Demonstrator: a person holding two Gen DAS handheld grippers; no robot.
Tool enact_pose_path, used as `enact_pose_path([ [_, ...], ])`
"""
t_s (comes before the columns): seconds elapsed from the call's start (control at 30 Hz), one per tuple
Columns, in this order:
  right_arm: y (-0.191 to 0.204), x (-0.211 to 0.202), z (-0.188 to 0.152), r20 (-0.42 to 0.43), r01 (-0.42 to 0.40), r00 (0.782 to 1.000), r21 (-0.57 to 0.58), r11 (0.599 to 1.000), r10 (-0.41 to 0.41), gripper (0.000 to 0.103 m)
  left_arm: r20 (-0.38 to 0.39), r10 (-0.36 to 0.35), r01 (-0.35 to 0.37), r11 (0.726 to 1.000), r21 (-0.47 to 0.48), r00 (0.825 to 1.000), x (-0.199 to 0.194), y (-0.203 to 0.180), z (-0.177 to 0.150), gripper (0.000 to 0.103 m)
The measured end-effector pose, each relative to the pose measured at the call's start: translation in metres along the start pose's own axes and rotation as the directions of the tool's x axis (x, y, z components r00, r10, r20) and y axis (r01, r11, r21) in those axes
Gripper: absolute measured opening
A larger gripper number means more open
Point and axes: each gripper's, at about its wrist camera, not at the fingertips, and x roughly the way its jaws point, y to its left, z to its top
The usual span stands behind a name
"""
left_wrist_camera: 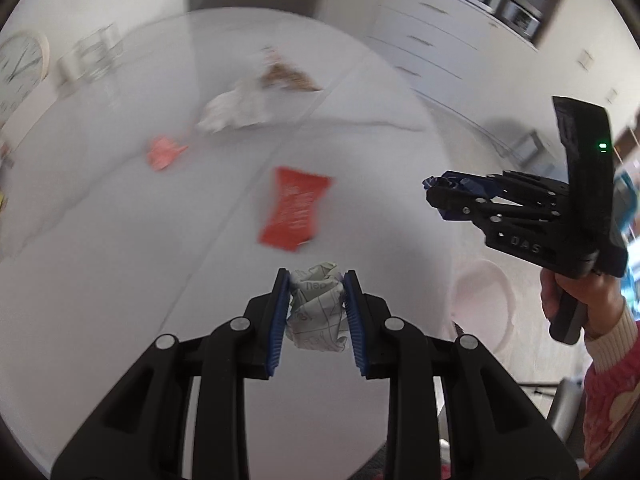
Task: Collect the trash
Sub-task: 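Carry the tissue and blue packet with both tools to the bin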
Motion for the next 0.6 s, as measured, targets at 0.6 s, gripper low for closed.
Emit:
enact_pose_path([
  [0.6, -0.138, -0.223, -0.169, -0.001, 0.391, 0.896, 0.478, 0.787, -0.445, 0.034, -0.27, -0.332, 0.424, 0.782, 0.458, 0.904, 0.06, -0.315, -0.003, 0.028],
])
